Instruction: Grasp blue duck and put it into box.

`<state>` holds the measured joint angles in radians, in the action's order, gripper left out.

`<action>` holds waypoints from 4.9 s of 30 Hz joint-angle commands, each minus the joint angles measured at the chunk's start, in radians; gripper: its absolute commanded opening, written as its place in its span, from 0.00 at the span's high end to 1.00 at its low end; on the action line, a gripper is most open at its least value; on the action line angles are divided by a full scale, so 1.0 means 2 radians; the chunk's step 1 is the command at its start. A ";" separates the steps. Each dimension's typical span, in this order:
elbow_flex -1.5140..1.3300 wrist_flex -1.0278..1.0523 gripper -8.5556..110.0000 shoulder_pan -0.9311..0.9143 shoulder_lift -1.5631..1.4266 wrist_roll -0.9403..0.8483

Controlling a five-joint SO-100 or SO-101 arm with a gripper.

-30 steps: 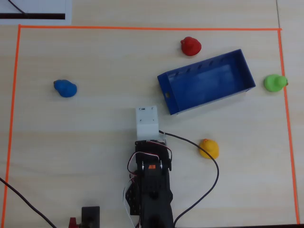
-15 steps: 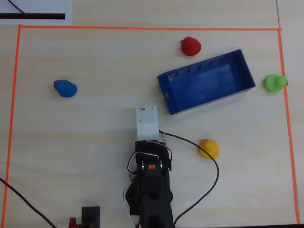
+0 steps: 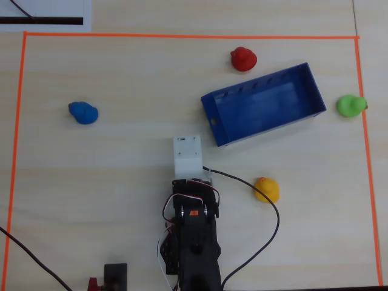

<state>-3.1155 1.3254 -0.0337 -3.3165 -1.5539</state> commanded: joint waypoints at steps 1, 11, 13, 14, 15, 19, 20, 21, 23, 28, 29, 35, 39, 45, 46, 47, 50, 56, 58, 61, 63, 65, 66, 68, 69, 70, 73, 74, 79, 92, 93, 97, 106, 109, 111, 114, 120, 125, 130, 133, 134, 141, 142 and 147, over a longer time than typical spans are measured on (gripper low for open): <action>0.002 0.009 0.89 -0.001 0.003 -0.005; 0.002 0.009 0.89 -0.001 0.003 -0.005; 0.002 0.009 0.89 -0.001 0.003 -0.005; 0.002 0.009 0.89 -0.001 0.003 -0.005; 0.002 0.009 0.89 -0.001 0.003 -0.005; 0.002 0.009 0.89 -0.001 0.003 -0.005; 0.002 0.009 0.89 -0.001 0.003 -0.005; 0.002 0.009 0.89 -0.001 0.003 -0.005; 0.002 0.009 0.93 -0.001 0.003 -0.005; 0.088 -0.091 0.93 0.058 0.114 0.017; 0.143 -0.127 0.93 0.084 0.177 0.049; 0.525 -0.162 0.78 0.211 0.545 0.121; 0.727 -0.151 0.72 0.249 0.741 0.117; 0.871 -0.139 0.70 0.285 0.916 0.118; 0.877 -0.144 0.70 0.291 0.936 0.120; 0.883 -0.146 0.70 0.297 0.956 0.124; 0.900 -0.137 0.68 0.311 1.002 0.143; 0.921 -0.115 0.67 0.340 1.048 0.178; 0.936 -0.110 0.66 0.347 1.064 0.178; 0.951 -0.118 0.66 0.347 1.081 0.177; 0.957 -0.125 0.66 0.341 1.091 0.172; 0.960 -0.134 0.66 0.332 1.098 0.160; 0.960 -0.140 0.66 0.328 1.101 0.154; 0.960 -0.152 0.66 0.318 1.107 0.141; 0.961 -0.157 0.66 0.312 1.109 0.135; 0.962 -0.163 0.66 0.307 1.111 0.130; 0.966 -0.175 0.66 0.295 1.120 0.116; 0.969 -0.178 0.66 0.293 1.123 0.114; 0.982 -0.187 0.67 0.290 1.134 0.109; 1.032 -0.192 0.66 0.301 1.183 0.111; 1.039 -0.192 0.66 0.301 1.190 0.110; 1.057 -0.202 0.66 0.301 1.207 0.108; 1.061 -0.202 0.93 0.293 1.210 0.107; 1.066 -0.209 0.93 0.277 1.167 0.126; 1.099 -0.182 0.93 0.250 1.108 0.136; 1.238 -0.090 0.93 0.178 1.046 0.144; 1.380 0.086 0.93 -0.047 0.995 0.086; 1.297 0.067 0.93 -0.232 0.999 0.044; 1.178 -0.027 0.93 -0.306 1.010 0.025; 1.126 -0.083 0.93 -0.314 1.029 0.027; 1.110 -0.099 0.93 -0.315 1.035 0.029; 0.971 -0.229 0.93 -0.311 1.055 0.036; 0.960 -0.239 0.93 -0.311 1.056 0.034; 0.915 -0.278 0.93 -0.314 1.054 0.005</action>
<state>-1.2563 0.8330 -0.6642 -1.1873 -1.5033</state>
